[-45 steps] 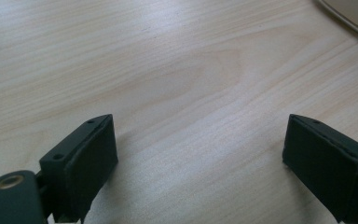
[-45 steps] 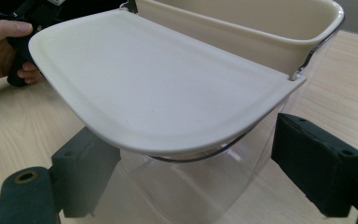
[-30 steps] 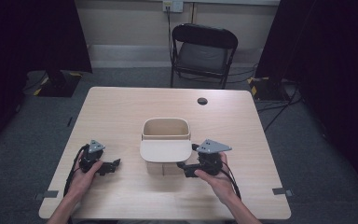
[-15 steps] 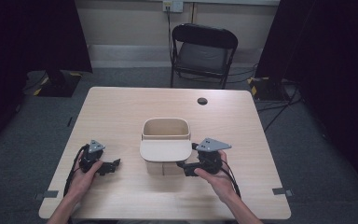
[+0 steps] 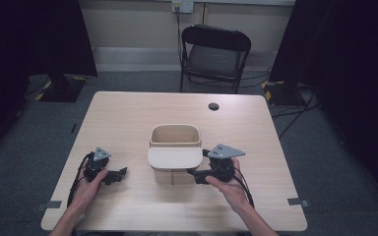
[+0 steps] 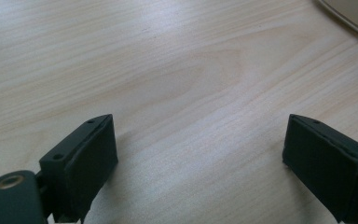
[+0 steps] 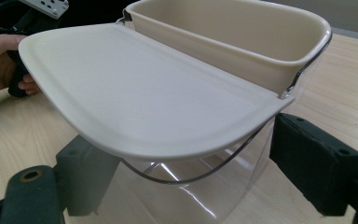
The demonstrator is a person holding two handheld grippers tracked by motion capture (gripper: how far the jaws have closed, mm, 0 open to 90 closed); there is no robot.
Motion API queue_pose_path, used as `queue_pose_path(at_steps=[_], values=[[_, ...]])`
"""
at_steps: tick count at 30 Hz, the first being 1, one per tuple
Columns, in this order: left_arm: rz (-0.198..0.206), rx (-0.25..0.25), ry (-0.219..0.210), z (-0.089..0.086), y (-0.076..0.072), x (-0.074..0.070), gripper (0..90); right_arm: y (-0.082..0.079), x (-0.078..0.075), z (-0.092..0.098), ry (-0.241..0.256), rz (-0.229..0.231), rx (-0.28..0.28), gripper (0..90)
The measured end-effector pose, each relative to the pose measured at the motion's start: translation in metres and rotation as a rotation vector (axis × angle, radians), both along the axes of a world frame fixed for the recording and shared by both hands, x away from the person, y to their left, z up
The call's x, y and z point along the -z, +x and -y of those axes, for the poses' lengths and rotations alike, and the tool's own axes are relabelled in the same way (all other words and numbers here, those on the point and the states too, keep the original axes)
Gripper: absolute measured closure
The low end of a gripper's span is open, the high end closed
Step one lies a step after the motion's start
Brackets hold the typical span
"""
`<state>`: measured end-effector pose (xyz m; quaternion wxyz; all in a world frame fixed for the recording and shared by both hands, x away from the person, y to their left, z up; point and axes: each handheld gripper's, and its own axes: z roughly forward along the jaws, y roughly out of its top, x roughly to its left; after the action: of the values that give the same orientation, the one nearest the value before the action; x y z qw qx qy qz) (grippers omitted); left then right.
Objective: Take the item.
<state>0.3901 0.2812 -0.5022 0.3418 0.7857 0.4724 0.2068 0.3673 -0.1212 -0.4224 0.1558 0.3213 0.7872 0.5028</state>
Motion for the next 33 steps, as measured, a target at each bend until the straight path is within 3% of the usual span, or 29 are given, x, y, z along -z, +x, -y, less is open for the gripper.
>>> queue_pose_path(at_steps=[33], values=[[0.0,0.0,-0.001,0.0,0.0,0.0,9.3,0.002,-0.011,0.003,0.022,0.014,-0.001,20.1]])
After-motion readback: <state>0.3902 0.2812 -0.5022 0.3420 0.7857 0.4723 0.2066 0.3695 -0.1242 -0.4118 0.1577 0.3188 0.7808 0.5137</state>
